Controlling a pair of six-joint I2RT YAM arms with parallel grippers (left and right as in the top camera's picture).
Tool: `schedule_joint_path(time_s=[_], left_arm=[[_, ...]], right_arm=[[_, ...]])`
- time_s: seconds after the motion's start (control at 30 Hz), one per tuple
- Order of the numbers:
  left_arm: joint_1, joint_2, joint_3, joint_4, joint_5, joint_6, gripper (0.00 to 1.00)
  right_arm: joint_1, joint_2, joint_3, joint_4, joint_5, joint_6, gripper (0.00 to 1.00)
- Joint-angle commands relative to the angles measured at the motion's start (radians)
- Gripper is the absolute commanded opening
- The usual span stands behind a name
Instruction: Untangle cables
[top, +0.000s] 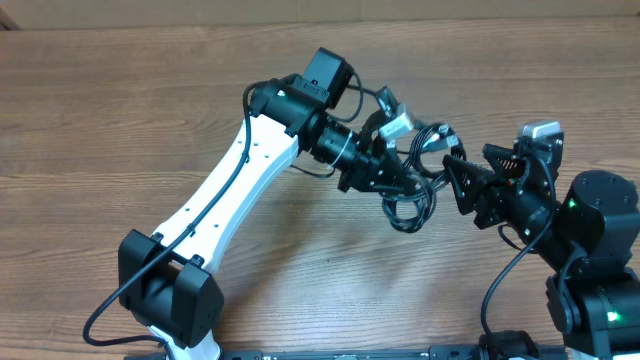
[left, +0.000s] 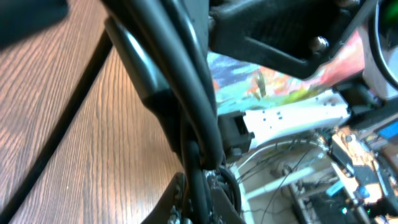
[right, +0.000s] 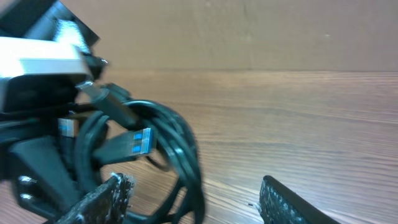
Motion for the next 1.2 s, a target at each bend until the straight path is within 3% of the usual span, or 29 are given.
schedule_joint_path(time_s=[0.0,0.17,0.37,0.6,0.9,1.17], left_arm=[[0.004,-0.036,0.014,-0.043,0.006,0.215,0.04],[0.003,-0.036,0.014,-0.069,0.009,0.275,0.04],[-0.001,-0.036,0.014,-0.069,0.01,0.293,0.04],[-0.014,-0.036,0.014,-0.082,0.01,0.315,0.04],[-0.019,-0.036,0.014,-0.121,0.062,0.439,0.04],[-0.018,-0.036,0.014,-0.12,0.053,0.438,0.04]], right_arm=[[0.003,-0.005,0.009,-0.028,0.046,-0.121,0.63],[0.003,-0.004,0.009,-0.076,0.024,-0.165,0.42],[0.003,-0.004,0.009,-0.082,-0.138,-0.264,0.43],[0.003,-0.004,0.009,-0.082,-0.158,-0.326,0.53],[0.003,-0.004,0.009,-0.083,-0.168,-0.343,0.06],[0.003,-0.004,0.009,-0.119,-0.248,-0.343,0.04]])
